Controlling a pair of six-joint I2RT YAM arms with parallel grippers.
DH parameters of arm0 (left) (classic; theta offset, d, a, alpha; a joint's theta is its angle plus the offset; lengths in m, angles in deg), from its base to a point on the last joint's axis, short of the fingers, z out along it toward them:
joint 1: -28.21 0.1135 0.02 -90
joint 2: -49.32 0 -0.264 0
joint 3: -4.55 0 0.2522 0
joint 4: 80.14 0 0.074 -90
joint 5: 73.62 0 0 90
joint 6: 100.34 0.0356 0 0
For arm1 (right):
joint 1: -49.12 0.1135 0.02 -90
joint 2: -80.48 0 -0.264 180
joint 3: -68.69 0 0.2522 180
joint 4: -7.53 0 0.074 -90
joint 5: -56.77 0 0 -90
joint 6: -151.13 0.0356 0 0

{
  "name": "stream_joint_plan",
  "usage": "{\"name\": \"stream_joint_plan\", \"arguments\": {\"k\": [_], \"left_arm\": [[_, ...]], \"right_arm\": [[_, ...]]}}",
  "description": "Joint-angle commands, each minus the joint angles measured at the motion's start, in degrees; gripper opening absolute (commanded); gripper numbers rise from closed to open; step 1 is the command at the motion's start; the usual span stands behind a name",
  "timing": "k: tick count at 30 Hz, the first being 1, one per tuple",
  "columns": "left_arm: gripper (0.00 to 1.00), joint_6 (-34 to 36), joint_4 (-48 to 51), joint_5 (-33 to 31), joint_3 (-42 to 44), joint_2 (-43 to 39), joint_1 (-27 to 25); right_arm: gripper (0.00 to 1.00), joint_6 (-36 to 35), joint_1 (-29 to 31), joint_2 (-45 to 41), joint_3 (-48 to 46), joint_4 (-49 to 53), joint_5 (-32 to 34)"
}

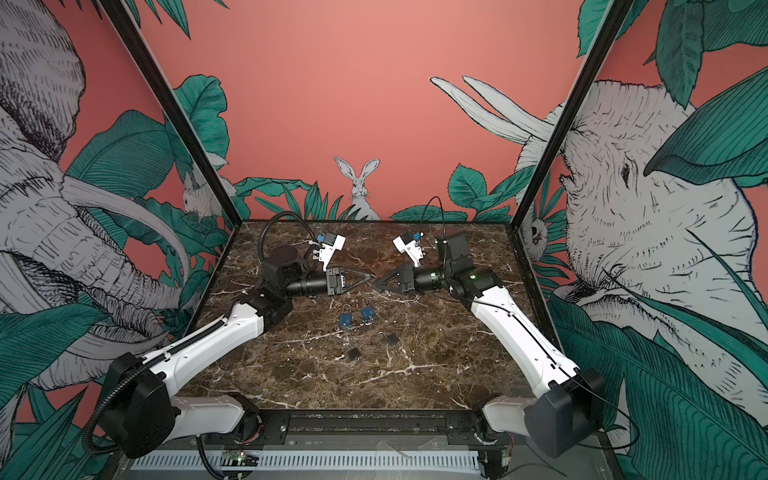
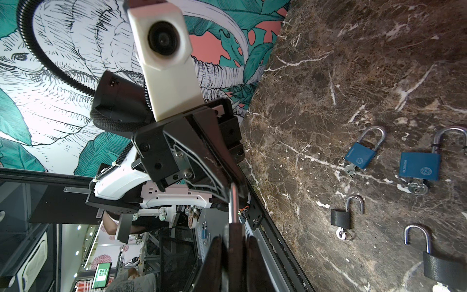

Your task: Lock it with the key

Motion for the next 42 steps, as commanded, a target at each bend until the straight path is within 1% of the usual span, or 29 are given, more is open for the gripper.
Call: {"name": "stream_joint_plan", "arguments": {"k": [1, 2, 4, 13, 18, 22, 27, 31, 37, 42], "left_arm": [[0.0, -1.09, 3.81, 5.95, 2.55, 0.03, -5.22], [0.0, -1.43, 3.59, 5.9, 2.88, -0.04, -6.73], [0.0, -2.28, 2.98, 5.57, 3.57, -0.49, -7.61], [0.0, -4.46, 1.24, 4.7, 5.63, -2.25, -10.4], [0.0, -3.84, 1.58, 2.97, 6.27, -3.44, -10.7], [0.0, -1.98, 2.97, 1.1, 4.63, -4.64, -9.61], [0.0, -2.02, 3.8, 1.92, 2.53, -5.19, -6.36], [0.0, -3.38, 2.38, 2.64, 1.97, -5.94, -2.82], [0.0, -4.47, 0.91, 3.44, 0.4, -5.77, -1.81], [0.1, -5.37, -0.36, 3.57, -0.25, -5.4, -1.8]], "right_arm": [[0.0, -0.61, 0.99, 0.27, 1.72, -14.98, 0.83], [0.0, -0.62, 0.93, 0.28, 1.72, -15.1, 0.84], [0.0, -0.66, 0.97, 0.41, 1.72, -15.01, 1.36], [0.0, -0.91, 0.94, 1.2, 1.21, -15.75, 2.69], [0.0, -1.74, 0.92, 1.58, 0.87, -14.54, 2.11], [0.0, -4.98, 1.1, 1.14, 0.04, -10.18, 2.24], [0.0, -7.56, 1.41, 0.28, -1.32, -6.7, 2.85], [0.0, -8.0, 1.53, -0.08, -2.51, -6.0, 3.16], [0.0, -7.83, 1.97, -0.5, -3.45, -6.21, 3.39], [0.0, -7.7, 2.35, -0.64, -3.8, -6.1, 3.4]]}}
